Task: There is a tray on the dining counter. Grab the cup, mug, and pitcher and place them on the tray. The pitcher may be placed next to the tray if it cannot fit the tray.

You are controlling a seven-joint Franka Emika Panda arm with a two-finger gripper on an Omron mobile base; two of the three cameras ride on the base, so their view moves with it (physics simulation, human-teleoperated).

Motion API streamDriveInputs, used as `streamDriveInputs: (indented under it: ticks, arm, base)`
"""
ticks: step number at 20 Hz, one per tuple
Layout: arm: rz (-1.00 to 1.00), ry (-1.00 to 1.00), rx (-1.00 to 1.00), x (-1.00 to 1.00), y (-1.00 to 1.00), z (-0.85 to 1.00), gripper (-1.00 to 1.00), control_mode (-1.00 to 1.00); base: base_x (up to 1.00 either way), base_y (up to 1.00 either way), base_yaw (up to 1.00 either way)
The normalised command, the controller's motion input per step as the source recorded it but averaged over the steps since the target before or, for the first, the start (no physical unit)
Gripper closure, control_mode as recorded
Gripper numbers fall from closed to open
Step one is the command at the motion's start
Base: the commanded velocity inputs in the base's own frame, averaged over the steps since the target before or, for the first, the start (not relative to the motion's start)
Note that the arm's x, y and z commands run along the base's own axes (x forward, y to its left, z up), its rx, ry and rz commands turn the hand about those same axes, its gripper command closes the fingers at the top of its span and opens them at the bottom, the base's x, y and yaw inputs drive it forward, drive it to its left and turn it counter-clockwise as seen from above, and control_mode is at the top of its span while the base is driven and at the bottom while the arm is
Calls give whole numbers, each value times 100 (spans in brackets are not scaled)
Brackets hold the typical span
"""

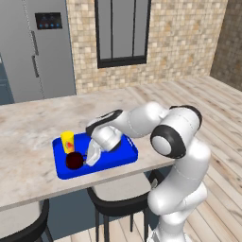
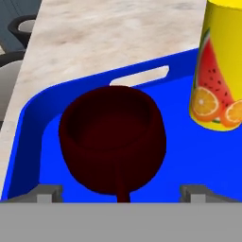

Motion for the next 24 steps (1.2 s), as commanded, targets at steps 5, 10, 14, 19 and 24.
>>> streamDriveInputs:
  ticks: [5, 10, 14, 19, 24]
  arm:
    - [0, 0, 0, -22, -5, 69, -100, -100]
    - [0, 0, 0, -58, -9, 83, -100, -100]
    - [0, 0, 0, -100, -17, 56, -100, -100]
    - [-17, 9, 2, -85, -33, 77, -100, -100]
    - [-35, 21, 9, -85, -49, 83, -100, -100]
  base:
    - [0, 0, 0]
    - [0, 0, 0]
    - [0, 0, 0]
    - [0, 0, 0]
    - [0, 0, 0]
